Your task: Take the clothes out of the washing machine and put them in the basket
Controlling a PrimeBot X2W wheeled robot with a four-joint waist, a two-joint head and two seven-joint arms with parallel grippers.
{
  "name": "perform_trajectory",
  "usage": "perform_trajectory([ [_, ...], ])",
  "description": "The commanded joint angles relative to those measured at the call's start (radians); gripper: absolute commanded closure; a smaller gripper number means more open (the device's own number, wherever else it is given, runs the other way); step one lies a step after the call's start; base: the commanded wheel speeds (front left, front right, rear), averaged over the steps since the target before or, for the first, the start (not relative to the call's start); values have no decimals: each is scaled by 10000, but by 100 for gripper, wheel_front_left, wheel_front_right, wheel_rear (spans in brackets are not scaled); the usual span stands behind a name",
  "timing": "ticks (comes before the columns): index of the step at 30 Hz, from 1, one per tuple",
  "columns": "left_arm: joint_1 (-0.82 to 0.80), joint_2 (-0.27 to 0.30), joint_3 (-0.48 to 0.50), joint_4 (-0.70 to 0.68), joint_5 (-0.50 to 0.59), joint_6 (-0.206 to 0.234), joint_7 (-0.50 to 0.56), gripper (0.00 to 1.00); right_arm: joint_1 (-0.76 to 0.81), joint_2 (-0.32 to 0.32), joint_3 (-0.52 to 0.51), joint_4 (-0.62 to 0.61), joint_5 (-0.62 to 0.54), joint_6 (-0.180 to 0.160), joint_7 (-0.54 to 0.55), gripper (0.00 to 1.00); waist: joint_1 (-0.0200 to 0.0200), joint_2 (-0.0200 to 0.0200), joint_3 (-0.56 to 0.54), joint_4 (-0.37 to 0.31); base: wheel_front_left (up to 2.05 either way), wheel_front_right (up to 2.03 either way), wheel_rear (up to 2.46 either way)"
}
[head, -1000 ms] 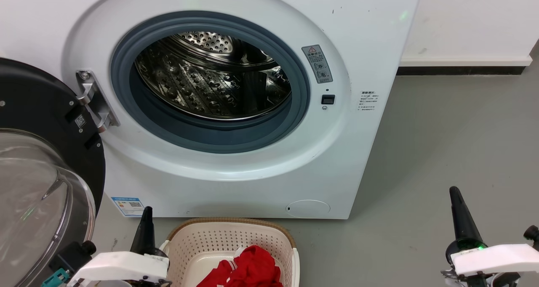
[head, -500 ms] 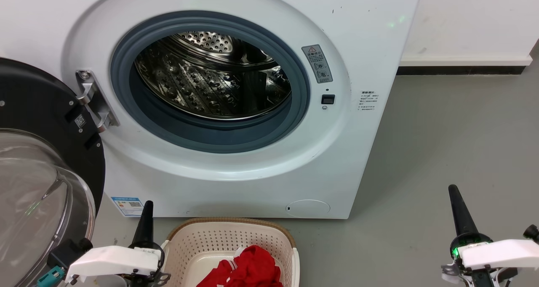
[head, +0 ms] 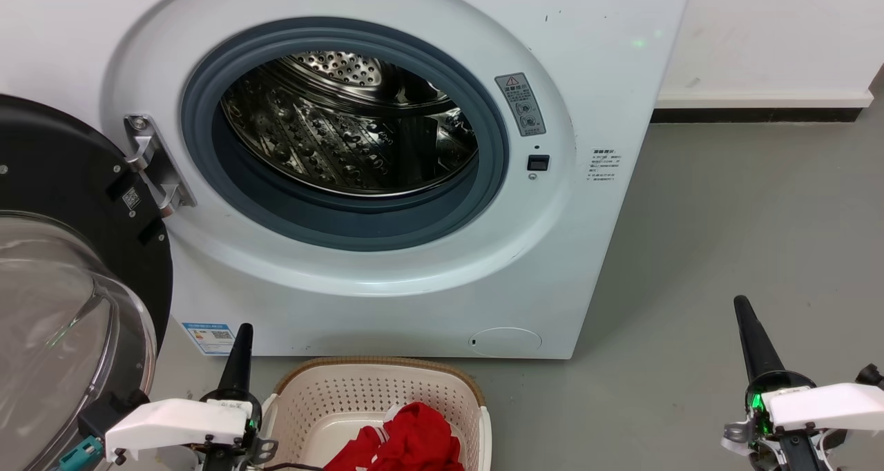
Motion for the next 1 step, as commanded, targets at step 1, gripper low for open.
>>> perform_trajectory([
  [1, -209, 23, 67, -10, -250, -98, 71, 100, -211, -51, -24, 24, 275, -1, 75, 100, 0, 0, 1, 1, 0, 0, 0],
])
